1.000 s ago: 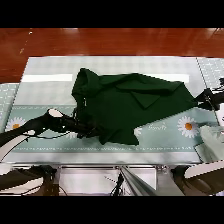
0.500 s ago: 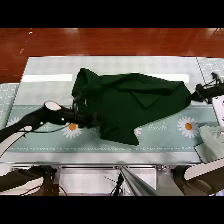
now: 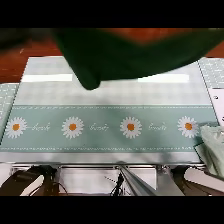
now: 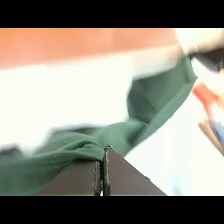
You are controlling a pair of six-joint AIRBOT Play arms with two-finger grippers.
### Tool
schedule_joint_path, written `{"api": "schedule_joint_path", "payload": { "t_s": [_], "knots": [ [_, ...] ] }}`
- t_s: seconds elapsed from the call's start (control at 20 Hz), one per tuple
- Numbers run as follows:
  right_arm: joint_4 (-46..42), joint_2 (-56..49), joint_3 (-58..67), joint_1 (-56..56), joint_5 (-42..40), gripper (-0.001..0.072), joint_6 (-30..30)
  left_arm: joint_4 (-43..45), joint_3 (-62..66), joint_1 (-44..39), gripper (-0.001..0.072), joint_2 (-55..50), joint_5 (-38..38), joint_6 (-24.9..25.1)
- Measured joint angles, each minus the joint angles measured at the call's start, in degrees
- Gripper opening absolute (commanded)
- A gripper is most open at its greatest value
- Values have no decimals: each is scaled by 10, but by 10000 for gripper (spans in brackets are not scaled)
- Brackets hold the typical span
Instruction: Fold the shirts.
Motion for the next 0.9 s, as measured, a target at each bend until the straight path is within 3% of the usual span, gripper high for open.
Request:
{"api": "schedule_joint_path", "payload": {
  "t_s": [0.25,0.55,0.9],
  "knots": [
    [-33,160,34,0,-44,19,40,63,126,49,22,85,2,-22],
    [-176,316,41,0,20,19,128,228,155,61,22,160,-130,-122],
    [-228,389,42,0,97,19,154,282,171,63,21,226,-176,-176]
  ]
}}
